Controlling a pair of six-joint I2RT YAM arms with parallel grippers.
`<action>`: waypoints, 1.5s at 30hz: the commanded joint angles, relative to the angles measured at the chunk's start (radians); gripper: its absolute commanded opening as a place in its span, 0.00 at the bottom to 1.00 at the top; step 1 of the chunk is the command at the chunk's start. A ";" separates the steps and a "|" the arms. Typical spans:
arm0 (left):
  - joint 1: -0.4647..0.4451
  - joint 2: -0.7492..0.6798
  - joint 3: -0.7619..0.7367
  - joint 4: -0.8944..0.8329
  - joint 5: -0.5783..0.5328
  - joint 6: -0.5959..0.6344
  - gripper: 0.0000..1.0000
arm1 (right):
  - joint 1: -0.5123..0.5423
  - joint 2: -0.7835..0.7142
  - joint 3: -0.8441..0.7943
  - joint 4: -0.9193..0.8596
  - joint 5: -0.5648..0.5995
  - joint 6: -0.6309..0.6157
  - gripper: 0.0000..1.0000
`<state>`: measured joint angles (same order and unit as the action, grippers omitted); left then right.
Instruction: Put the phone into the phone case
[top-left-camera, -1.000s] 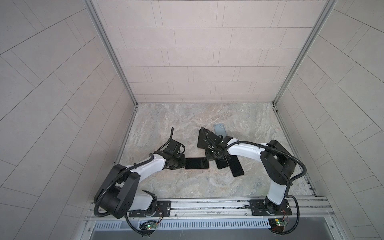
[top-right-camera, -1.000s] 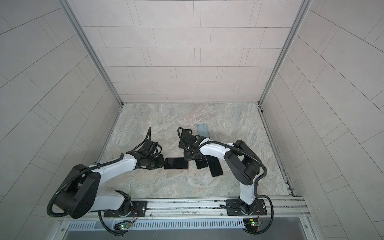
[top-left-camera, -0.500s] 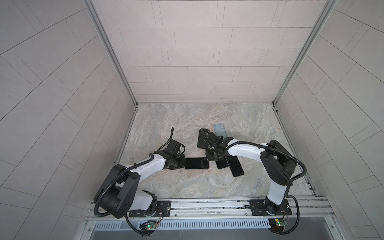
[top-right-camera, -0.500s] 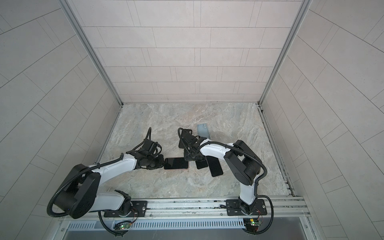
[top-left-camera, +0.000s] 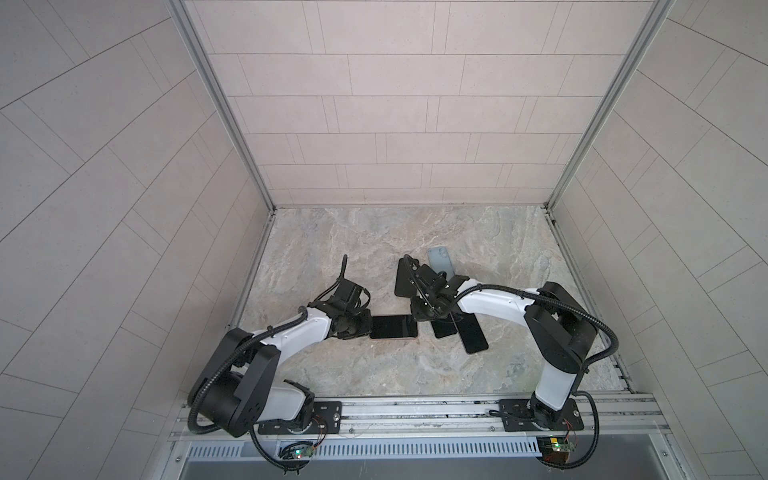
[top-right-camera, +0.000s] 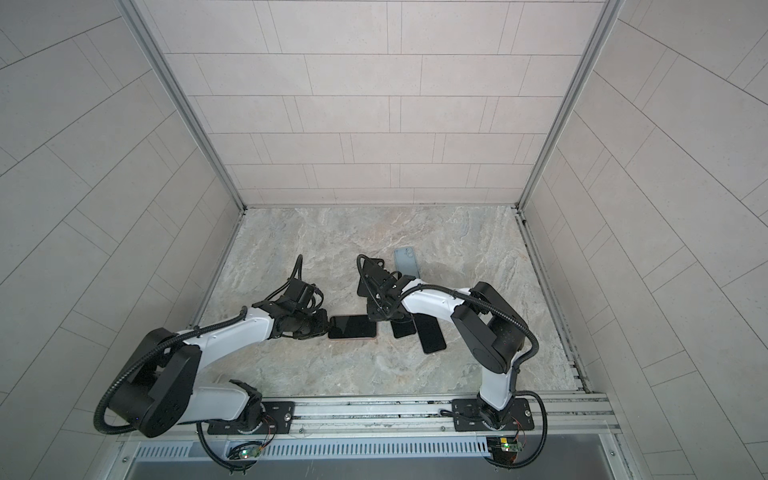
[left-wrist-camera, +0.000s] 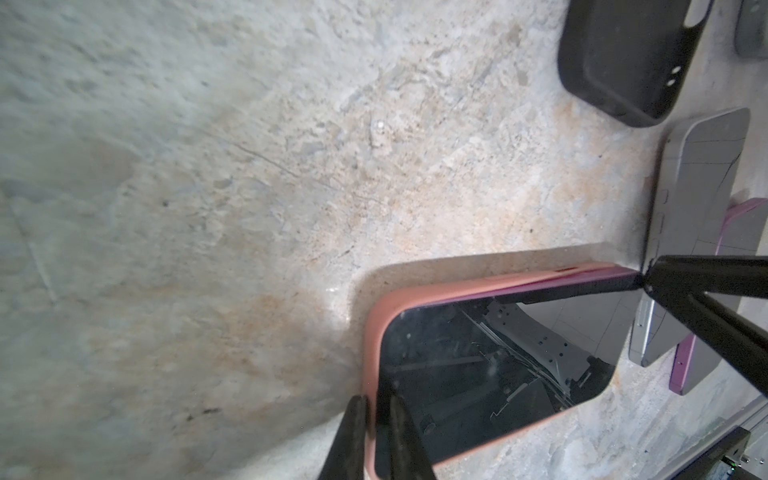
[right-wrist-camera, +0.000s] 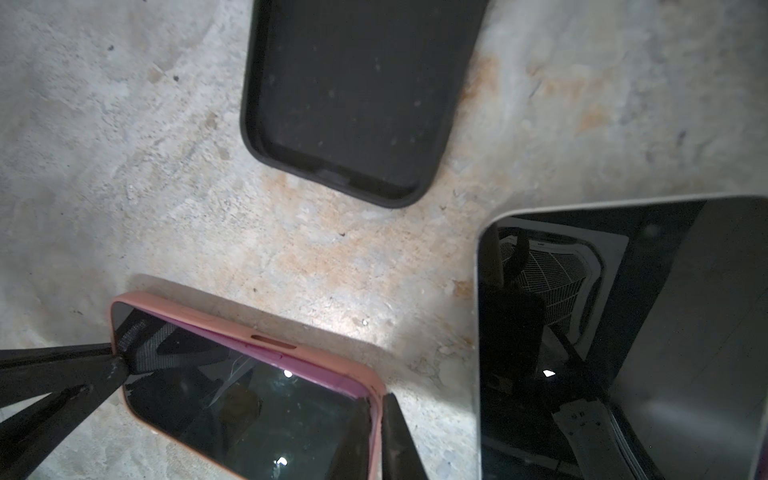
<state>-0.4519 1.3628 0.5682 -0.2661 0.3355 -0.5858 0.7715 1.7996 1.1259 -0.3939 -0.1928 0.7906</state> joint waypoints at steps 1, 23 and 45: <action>-0.007 -0.001 0.000 -0.039 -0.001 0.009 0.14 | 0.006 -0.021 -0.013 0.017 -0.011 0.015 0.12; -0.007 -0.003 -0.001 -0.039 -0.004 0.009 0.14 | 0.023 0.021 -0.009 -0.063 0.010 0.038 0.06; -0.006 -0.014 -0.023 -0.032 -0.004 0.003 0.13 | 0.097 0.177 -0.059 -0.026 -0.011 0.079 0.07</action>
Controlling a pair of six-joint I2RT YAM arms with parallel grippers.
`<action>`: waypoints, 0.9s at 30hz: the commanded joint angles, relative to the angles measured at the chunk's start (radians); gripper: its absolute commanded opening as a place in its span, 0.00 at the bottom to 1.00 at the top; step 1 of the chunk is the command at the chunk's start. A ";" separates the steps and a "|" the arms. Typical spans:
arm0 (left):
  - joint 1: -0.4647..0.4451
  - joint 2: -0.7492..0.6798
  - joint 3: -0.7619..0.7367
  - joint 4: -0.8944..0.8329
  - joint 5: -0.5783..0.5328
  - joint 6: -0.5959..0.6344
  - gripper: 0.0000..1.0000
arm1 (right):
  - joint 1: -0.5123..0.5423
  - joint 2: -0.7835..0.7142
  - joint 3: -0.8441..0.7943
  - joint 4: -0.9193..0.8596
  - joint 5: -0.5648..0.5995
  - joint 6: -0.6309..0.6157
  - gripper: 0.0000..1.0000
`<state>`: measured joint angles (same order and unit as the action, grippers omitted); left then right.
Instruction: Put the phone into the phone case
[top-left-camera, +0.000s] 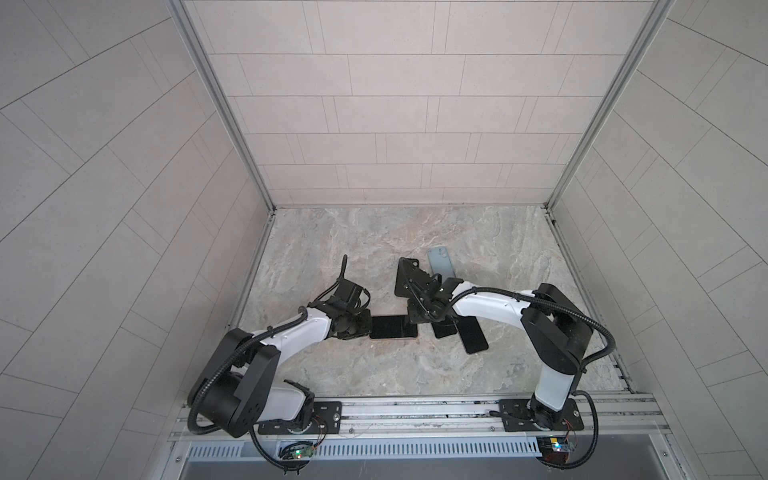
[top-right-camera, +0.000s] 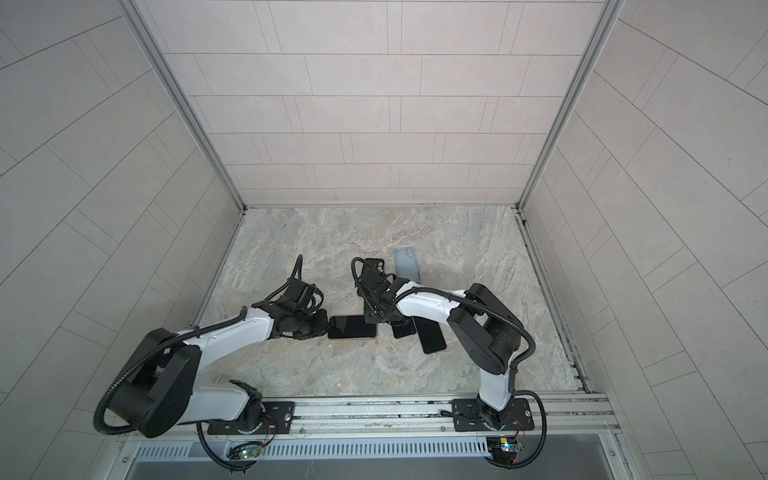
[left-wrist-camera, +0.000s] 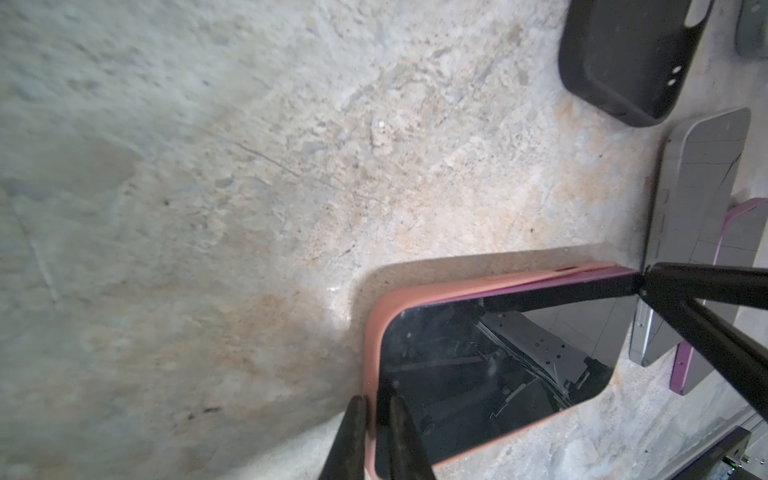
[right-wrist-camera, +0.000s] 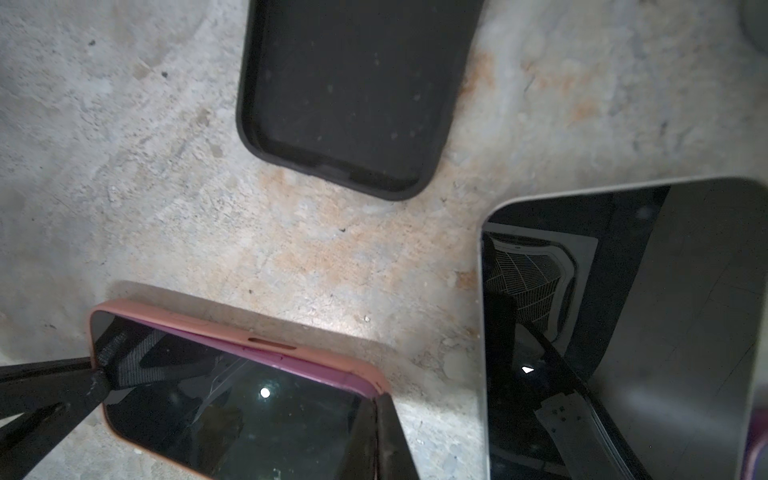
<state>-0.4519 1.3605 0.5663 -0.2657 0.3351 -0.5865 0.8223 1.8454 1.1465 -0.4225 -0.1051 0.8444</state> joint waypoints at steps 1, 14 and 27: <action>-0.007 -0.011 -0.022 -0.031 -0.004 0.004 0.13 | 0.047 0.136 -0.086 0.006 -0.100 0.028 0.07; -0.006 -0.009 -0.023 -0.026 -0.001 0.001 0.13 | 0.092 0.234 -0.138 0.073 -0.117 0.064 0.07; -0.005 -0.017 -0.026 -0.030 -0.006 0.000 0.13 | 0.104 0.198 -0.177 0.077 -0.098 0.072 0.08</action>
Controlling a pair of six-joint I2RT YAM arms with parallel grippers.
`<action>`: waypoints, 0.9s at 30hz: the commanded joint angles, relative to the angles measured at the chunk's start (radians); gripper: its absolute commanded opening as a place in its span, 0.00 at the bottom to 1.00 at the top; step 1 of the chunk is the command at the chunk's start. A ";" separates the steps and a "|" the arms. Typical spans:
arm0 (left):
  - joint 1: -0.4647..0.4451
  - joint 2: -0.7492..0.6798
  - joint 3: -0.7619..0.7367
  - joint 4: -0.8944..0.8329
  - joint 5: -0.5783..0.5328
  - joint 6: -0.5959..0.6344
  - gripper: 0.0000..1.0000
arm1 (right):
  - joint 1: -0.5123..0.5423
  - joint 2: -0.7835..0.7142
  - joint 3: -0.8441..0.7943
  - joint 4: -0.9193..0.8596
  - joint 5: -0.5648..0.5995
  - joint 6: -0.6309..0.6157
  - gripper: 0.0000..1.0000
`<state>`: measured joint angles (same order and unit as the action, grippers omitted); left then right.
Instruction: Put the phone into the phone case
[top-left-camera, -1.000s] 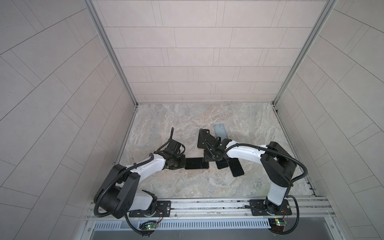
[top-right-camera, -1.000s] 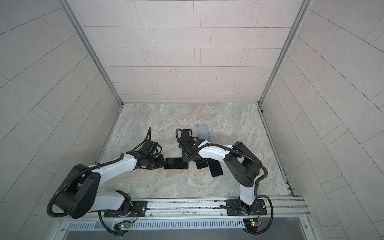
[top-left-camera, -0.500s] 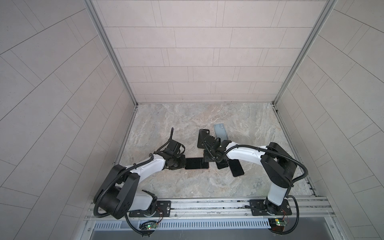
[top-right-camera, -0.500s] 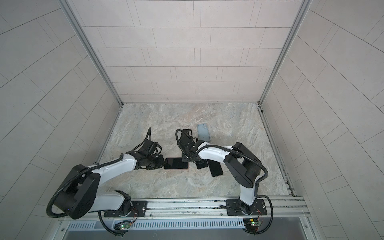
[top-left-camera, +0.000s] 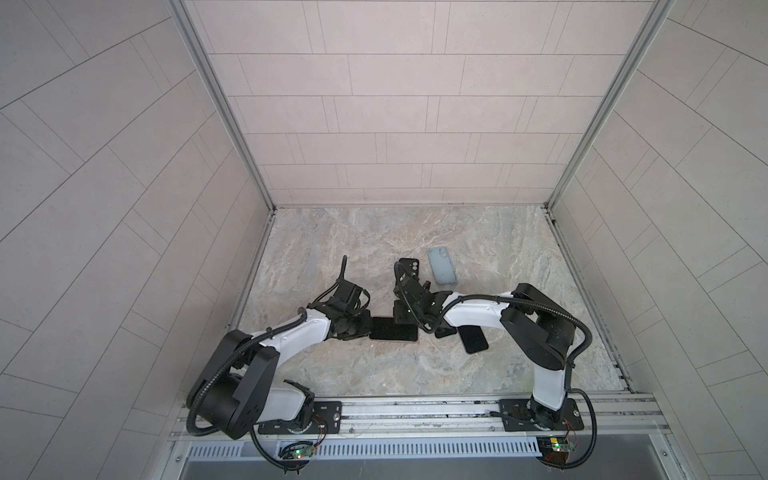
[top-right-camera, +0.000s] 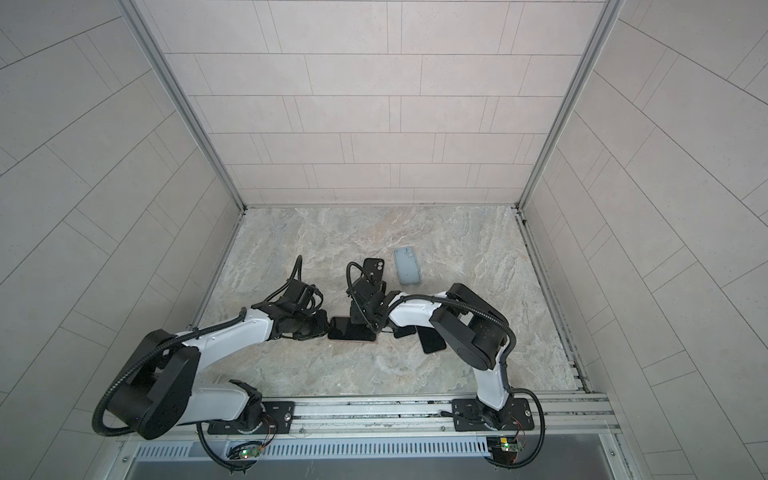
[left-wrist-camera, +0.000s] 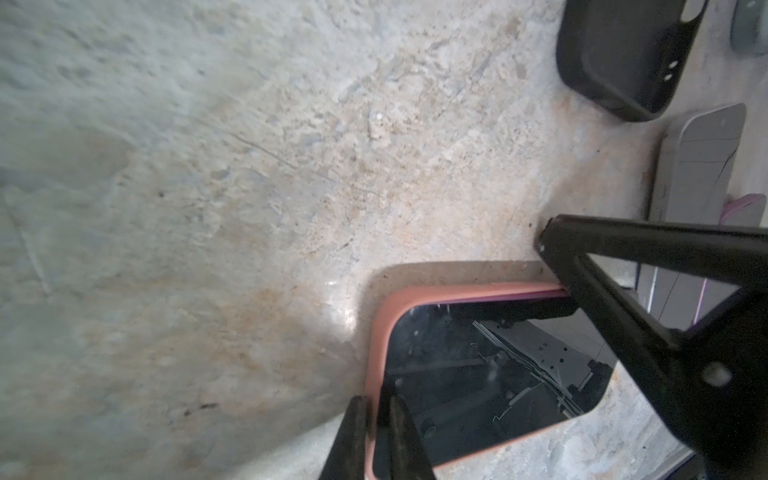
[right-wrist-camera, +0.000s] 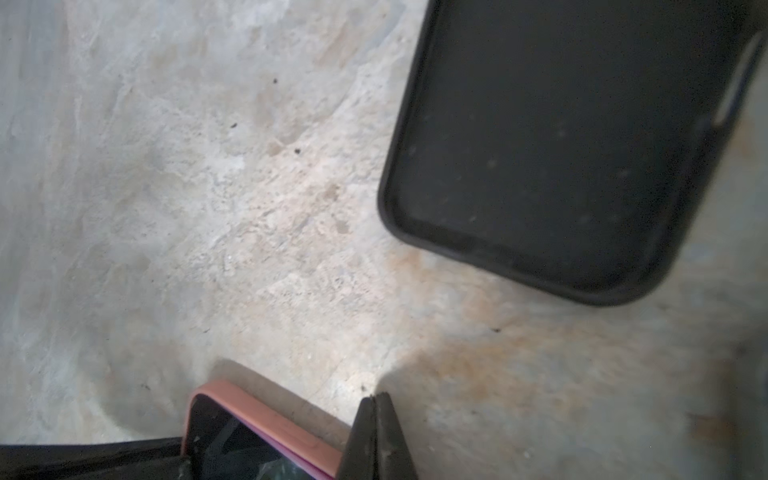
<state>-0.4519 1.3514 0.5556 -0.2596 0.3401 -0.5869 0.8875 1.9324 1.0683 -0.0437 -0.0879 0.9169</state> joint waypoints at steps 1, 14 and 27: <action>-0.005 -0.010 -0.016 -0.037 -0.011 0.001 0.13 | 0.036 0.099 -0.081 -0.328 -0.097 -0.020 0.10; -0.004 -0.018 -0.011 -0.050 -0.016 0.002 0.13 | -0.067 -0.197 0.154 -0.586 -0.037 -0.303 0.40; -0.004 -0.014 -0.005 -0.050 -0.014 0.004 0.13 | -0.081 -0.121 0.181 -0.651 -0.138 -0.454 0.24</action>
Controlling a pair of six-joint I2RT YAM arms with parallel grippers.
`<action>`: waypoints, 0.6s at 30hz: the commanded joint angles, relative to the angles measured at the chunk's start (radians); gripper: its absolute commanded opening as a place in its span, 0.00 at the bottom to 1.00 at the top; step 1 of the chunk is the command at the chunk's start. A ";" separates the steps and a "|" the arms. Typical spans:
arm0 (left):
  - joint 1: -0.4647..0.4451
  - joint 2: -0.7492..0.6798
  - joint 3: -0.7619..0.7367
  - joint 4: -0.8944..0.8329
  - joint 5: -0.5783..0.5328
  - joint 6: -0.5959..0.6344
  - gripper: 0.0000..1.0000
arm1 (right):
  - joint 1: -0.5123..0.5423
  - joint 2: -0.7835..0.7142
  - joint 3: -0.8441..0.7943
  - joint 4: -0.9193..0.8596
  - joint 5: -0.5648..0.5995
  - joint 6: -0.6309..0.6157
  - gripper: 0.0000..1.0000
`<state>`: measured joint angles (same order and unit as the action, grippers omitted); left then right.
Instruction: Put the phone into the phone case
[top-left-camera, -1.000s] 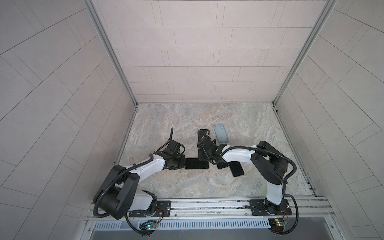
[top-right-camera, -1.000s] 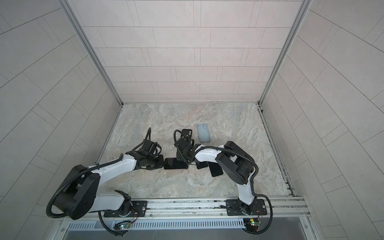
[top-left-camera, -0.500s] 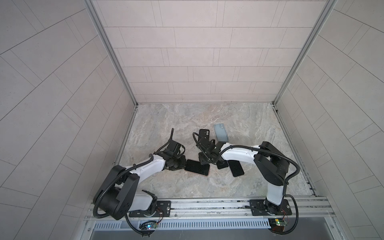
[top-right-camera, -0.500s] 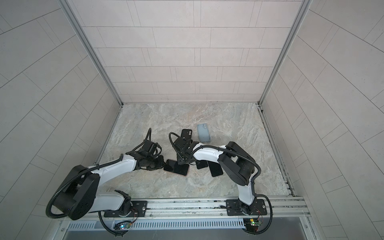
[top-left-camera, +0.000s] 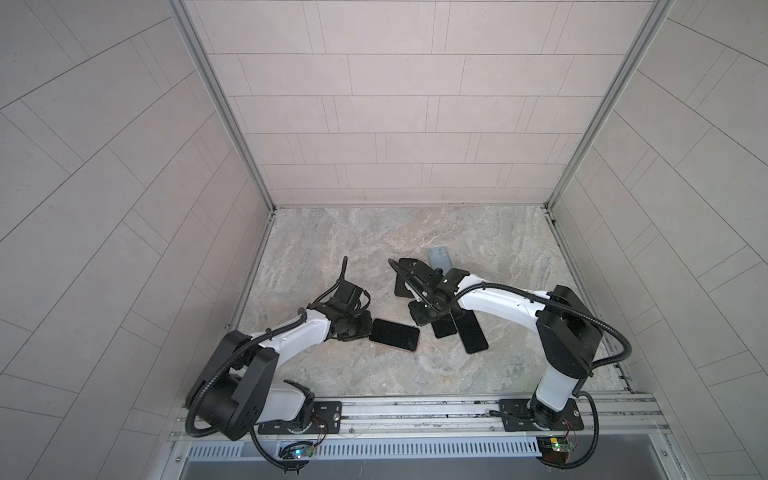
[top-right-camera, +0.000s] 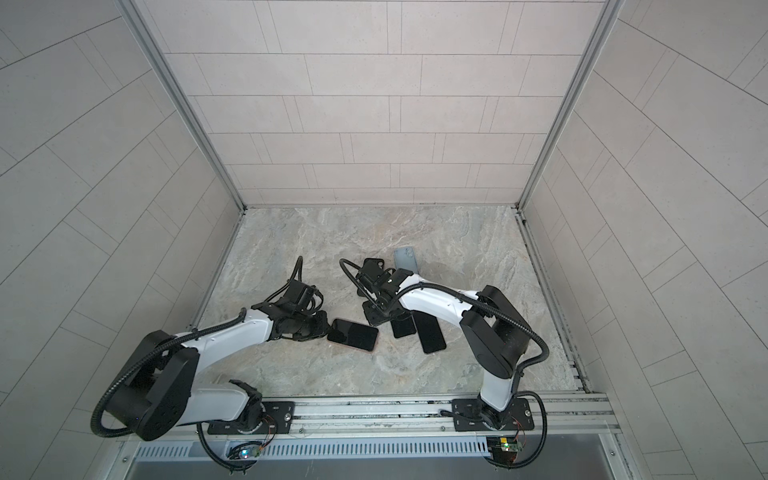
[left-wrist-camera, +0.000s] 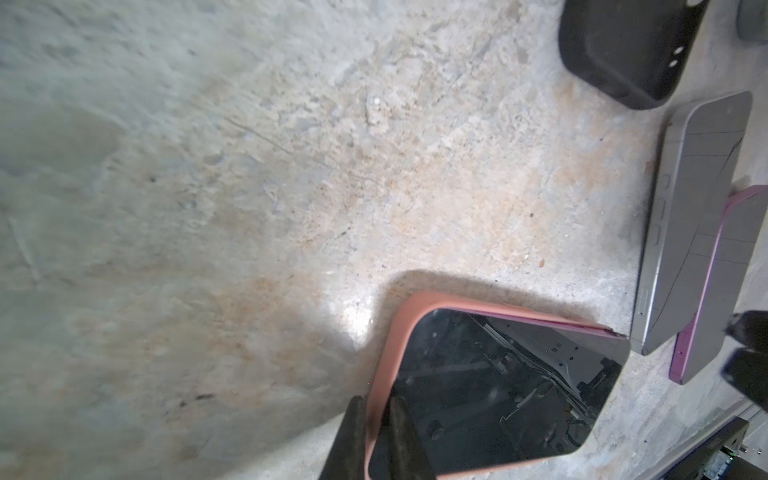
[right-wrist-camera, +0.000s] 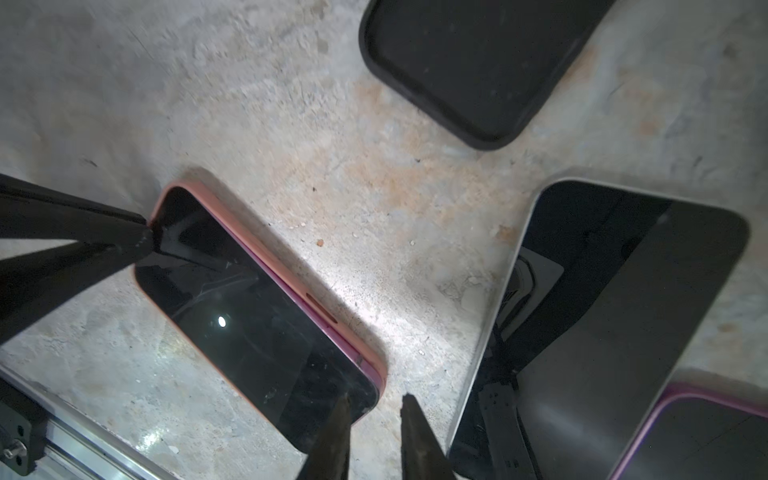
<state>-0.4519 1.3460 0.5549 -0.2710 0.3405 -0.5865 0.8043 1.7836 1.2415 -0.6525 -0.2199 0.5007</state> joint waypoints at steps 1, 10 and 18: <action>-0.004 -0.010 -0.004 -0.039 -0.014 0.004 0.13 | 0.003 0.037 0.008 -0.040 -0.007 -0.037 0.24; -0.002 -0.009 -0.007 -0.039 -0.015 0.004 0.13 | 0.019 0.086 -0.006 -0.027 -0.027 -0.028 0.23; -0.002 -0.008 -0.006 -0.039 -0.014 0.003 0.13 | 0.045 0.093 -0.026 -0.053 0.004 -0.029 0.18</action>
<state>-0.4519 1.3460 0.5549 -0.2729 0.3405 -0.5865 0.8383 1.8553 1.2373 -0.6582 -0.2447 0.4767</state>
